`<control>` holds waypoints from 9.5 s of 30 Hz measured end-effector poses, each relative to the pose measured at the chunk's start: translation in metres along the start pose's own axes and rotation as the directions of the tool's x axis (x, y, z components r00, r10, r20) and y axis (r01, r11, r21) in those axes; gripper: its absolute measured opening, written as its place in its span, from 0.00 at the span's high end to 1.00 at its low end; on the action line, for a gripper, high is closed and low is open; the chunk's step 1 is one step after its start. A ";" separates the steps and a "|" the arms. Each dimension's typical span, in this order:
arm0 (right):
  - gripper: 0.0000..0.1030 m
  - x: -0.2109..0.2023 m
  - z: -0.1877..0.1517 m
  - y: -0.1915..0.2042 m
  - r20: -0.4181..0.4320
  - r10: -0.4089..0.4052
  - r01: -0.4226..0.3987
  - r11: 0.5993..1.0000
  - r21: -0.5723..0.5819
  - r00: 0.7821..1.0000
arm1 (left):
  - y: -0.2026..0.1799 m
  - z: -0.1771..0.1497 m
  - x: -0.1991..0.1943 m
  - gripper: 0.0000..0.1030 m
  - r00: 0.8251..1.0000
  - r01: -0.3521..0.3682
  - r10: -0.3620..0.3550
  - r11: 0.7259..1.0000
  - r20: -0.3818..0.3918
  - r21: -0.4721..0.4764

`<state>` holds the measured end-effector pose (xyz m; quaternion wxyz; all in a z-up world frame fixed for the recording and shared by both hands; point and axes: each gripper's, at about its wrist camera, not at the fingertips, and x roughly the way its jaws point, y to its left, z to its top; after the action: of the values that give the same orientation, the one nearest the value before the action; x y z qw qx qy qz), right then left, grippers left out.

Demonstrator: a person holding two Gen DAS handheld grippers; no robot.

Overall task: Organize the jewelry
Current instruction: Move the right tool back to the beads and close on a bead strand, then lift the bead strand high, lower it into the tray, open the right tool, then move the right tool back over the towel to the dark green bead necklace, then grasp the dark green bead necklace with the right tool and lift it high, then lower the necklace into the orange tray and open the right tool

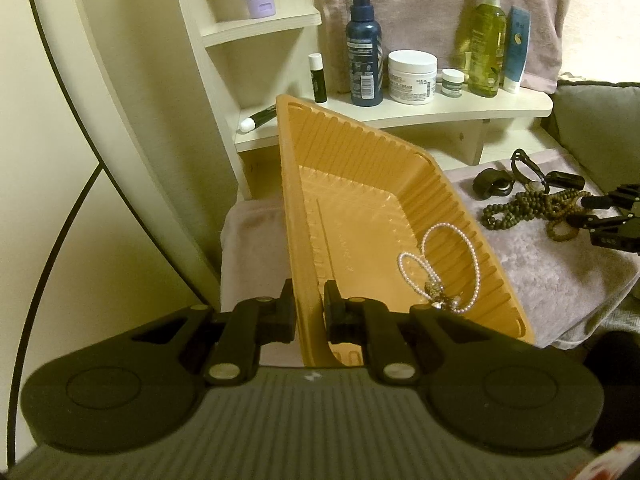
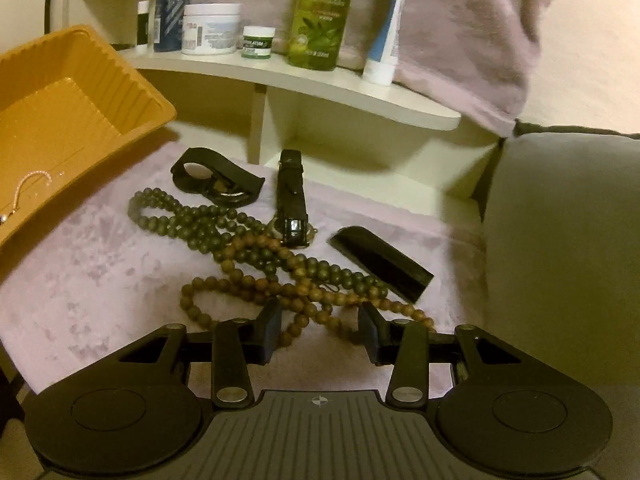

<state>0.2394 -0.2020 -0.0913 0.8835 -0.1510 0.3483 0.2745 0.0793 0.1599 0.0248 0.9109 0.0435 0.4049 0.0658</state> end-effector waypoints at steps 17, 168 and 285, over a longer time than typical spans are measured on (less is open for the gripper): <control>1.00 -0.027 -0.002 0.017 0.007 -0.002 0.003 0.999 -0.046 1.000 | 0.001 0.000 -0.001 0.89 1.000 0.002 -0.002 1.000 0.005 -0.004; 0.56 -0.005 0.022 0.046 0.094 0.096 -0.092 0.995 -0.042 0.991 | -0.004 0.007 -0.005 0.89 1.000 0.018 -0.018 1.000 0.013 -0.004; 0.94 -0.022 0.114 0.172 0.068 0.573 -0.567 0.819 -0.088 0.817 | -0.001 0.007 -0.007 0.89 0.998 0.046 -0.045 0.999 0.042 -0.006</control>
<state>0.1854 -0.0203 -0.0077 0.7704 -0.0553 0.3280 0.5439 0.0803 0.1579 0.0342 0.9206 0.0327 0.3864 0.0455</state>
